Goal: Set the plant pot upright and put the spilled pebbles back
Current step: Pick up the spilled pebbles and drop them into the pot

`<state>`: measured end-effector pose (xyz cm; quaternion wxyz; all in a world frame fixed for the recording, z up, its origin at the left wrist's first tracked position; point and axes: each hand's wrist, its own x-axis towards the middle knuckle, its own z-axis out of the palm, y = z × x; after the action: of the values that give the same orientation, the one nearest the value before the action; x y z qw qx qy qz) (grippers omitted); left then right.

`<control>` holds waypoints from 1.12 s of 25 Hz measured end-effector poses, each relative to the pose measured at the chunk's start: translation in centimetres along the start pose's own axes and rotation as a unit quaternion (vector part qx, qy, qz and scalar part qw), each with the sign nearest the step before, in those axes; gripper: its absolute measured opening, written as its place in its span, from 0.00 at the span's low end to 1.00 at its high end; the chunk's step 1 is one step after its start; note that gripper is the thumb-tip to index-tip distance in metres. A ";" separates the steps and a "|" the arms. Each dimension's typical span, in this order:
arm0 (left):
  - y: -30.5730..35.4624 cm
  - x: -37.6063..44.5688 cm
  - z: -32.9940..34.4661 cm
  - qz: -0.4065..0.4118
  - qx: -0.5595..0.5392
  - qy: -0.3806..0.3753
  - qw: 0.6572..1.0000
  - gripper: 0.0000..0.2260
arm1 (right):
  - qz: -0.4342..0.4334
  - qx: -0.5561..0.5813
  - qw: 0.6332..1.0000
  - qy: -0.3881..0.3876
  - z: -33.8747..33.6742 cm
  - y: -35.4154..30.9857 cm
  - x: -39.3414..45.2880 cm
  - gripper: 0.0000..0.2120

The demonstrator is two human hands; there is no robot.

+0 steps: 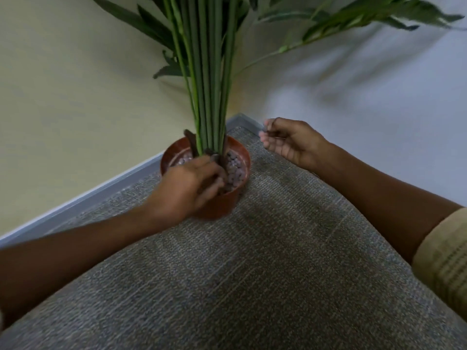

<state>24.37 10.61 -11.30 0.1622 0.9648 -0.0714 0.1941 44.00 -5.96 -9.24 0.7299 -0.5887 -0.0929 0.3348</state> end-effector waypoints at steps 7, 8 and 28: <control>-3.3 -1.0 0.5 -0.209 -0.023 0.062 0.976 0.14 | 0.157 -0.138 0.978 0.016 3.9 -0.7 0.3 0.08; -3.3 -1.1 0.6 -0.210 -0.022 0.067 0.975 0.14 | 0.162 -0.152 0.975 0.006 4.5 -0.3 0.1 0.08; -2.8 -2.6 6.2 -0.130 0.027 0.050 0.990 0.17 | -0.066 -0.582 0.809 -0.042 -0.1 0.9 -4.6 0.28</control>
<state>24.69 11.35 -18.52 0.1634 0.9590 0.0679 0.2215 40.16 -8.72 -8.91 0.2664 -0.8810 -0.3398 0.1935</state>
